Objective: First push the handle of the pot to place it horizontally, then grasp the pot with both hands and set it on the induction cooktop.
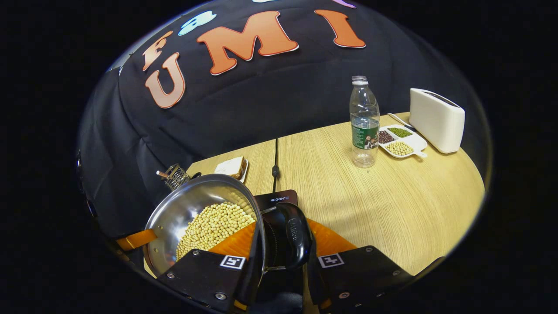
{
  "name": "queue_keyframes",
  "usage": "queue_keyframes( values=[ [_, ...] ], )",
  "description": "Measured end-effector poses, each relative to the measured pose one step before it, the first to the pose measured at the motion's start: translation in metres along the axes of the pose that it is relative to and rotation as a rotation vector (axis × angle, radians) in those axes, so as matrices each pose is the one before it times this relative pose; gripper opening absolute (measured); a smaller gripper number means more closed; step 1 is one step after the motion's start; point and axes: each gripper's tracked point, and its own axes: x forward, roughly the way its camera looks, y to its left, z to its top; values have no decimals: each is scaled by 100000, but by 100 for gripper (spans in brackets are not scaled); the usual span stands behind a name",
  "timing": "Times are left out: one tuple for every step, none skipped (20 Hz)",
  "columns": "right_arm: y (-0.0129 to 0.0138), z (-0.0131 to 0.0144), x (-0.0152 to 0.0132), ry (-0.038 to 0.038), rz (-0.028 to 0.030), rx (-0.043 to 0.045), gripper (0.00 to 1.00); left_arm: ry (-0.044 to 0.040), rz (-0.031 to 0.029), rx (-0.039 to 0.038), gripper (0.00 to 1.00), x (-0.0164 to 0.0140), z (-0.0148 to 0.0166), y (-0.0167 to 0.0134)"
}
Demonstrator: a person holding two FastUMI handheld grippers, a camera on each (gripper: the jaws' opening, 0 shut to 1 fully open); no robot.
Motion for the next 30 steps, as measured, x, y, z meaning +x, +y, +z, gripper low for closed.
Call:
queue_keyframes(
  values=[
    [-105, -119, 2, 757, 132, 476, 47, -150, 69, 488, 53, 35, -74, -90],
    [-41, -93, 126, 571, -28, 495, 47, -34, 148, 630, 53, 76, 31, -63],
    [-6, -129, -9, 729, 151, -155, 48, 207, 597, 768, 51, -83, -22, -7],
    [47, 209, -4, -866, -171, -172, 49, -228, 394, 704, 57, 22, 80, 50],
    [-29, -4, 1, 133, -181, -377, 50, 481, 497, 296, 54, -76, -163, 0],
    [13, 48, 0, 78, -234, -353, 46, -71, 420, 73, 56, 69, 41, 126],
    [-44, -137, -75, 655, 2, -905, 54, 585, 791, 224, 59, -71, -94, 24],
    [35, 57, -282, 613, 597, 402, 56, 8, 1034, 393, 61, -183, 222, 72],
    [71, 430, -245, -1014, 287, 539, 59, -1737, 1536, 679, 64, -232, 568, 86],
    [-39, 743, -340, -2071, -292, 92, 55, -2231, 1876, 1345, 65, -598, 903, 215],
    [-278, 642, -905, -2020, -72, -360, 70, -2977, 1178, 1507, 77, -635, 965, 215],
    [-282, 790, -784, -2280, -430, -550, 75, -3266, 1257, 839, 88, -951, 1178, 41],
    [-499, 1055, -994, -2893, -479, -434, 84, -3379, 619, 1275, 99, -1099, 1075, -266],
    [-379, 1046, -957, -2682, -124, -256, 89, -3542, 119, 629, 100, -1183, 1138, -225],
    [-571, 1054, -1308, -2968, -176, 55, 94, -3605, -406, 293, 99, -1120, 1346, -447],
    [-459, 1276, -1284, -3245, -157, -65, 95, -3680, -1043, -371, 99, -1310, 1399, -606],
    [-611, 1216, -1486, -3534, -299, -638, 95, -3951, -1424, -595, 96, -1383, 1465, -730],
    [-687, 1427, -1552, -3491, -298, -1343, 95, -4268, -1297, -953, 99, -1318, 1568, -849],
    [-684, 1332, -1576, -3489, -351, -1850, 95, -4586, -879, -354, 98, -1356, 1647, -635],
    [-678, 1537, -1547, -3844, -373, -1981, 95, -4921, -767, -1035, 98, -1364, 1893, -610],
    [-680, 1665, -1543, -4083, -108, -1846, 95, -4931, -807, -1342, 99, -1250, 2103, -495],
    [-659, 1619, -1445, -3580, 290, -1441, 95, -4629, -930, -1162, 98, -1224, 2105, -624],
    [-745, 1470, -1366, -3178, -90, -1116, 95, -4289, -919, -770, 98, -1306, 1811, -929],
    [-862, 1518, -1267, -2994, -324, -1457, 95, -3911, -788, -257, 98, -1086, 1833, -877],
    [-1027, 1803, -1230, -3551, -1129, -1596, 95, -3883, -677, -305, 100, -957, 1665, -723],
    [-1045, 1715, -1330, -3805, -1434, -1410, 95, -3866, -783, -650, 98, -905, 1768, -709],
    [-950, 1519, -1306, -2860, -1107, -507, 94, -4094, -777, -935, 98, -750, 1810, -827],
    [-637, 1411, -1217, -2336, 158, 467, 94, -3676, -1177, -688, 98, -623, 1607, -809],
    [-318, 1285, -1434, -2388, 973, 316, 95, -2468, -1684, -664, 98, -425, 1158, -921],
    [-421, 1283, -968, -2537, 212, -731, 95, -543, -2325, -1179, 99, -507, 823, -1089]
  ],
)
